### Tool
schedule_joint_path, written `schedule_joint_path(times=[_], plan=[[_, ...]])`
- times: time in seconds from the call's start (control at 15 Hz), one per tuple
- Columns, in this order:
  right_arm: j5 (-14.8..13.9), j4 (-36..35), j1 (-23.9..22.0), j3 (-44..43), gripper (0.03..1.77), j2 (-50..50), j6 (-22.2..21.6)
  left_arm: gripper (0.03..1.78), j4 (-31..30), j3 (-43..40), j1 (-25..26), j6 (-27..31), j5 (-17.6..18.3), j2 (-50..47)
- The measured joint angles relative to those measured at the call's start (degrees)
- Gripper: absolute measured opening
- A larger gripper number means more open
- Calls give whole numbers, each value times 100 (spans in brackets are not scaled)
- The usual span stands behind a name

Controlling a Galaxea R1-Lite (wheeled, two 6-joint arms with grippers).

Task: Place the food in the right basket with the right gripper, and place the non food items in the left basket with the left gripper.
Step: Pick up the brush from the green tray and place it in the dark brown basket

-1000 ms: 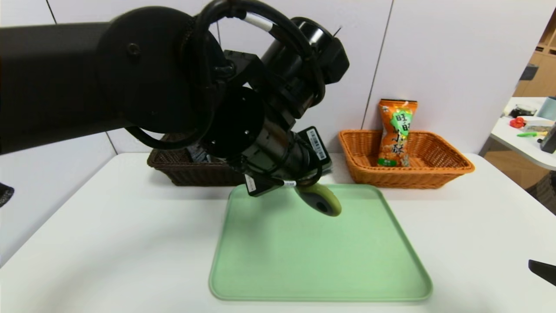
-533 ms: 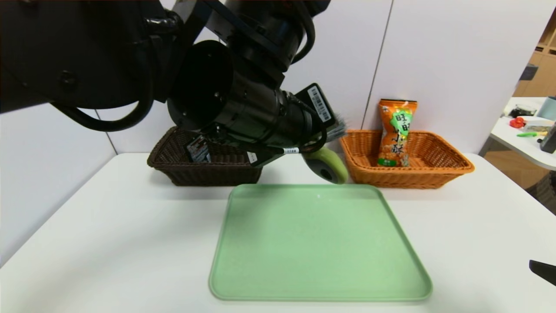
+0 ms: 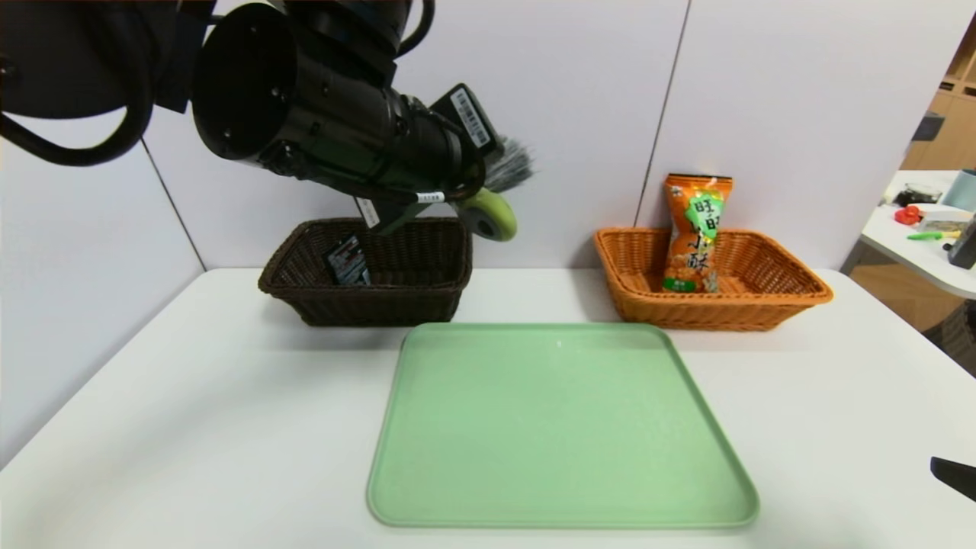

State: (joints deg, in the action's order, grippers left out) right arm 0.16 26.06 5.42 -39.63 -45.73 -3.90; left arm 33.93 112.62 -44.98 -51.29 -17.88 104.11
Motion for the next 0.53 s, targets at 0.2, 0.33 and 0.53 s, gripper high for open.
schedule_joint_path(times=[0.2, 0.33, 0.53], plan=[[-5, 4, 2, 35, 170, 9, 5, 29, 5, -16, 518, -9, 2, -41], [-9, 1, 0, 91, 170, 30, 5, 29, 2, -22, 850, -1, 6, -9], [-9, 0, 0, 118, 170, 50, 7, 29, -59, -22, 1250, 11, 2, 118]])
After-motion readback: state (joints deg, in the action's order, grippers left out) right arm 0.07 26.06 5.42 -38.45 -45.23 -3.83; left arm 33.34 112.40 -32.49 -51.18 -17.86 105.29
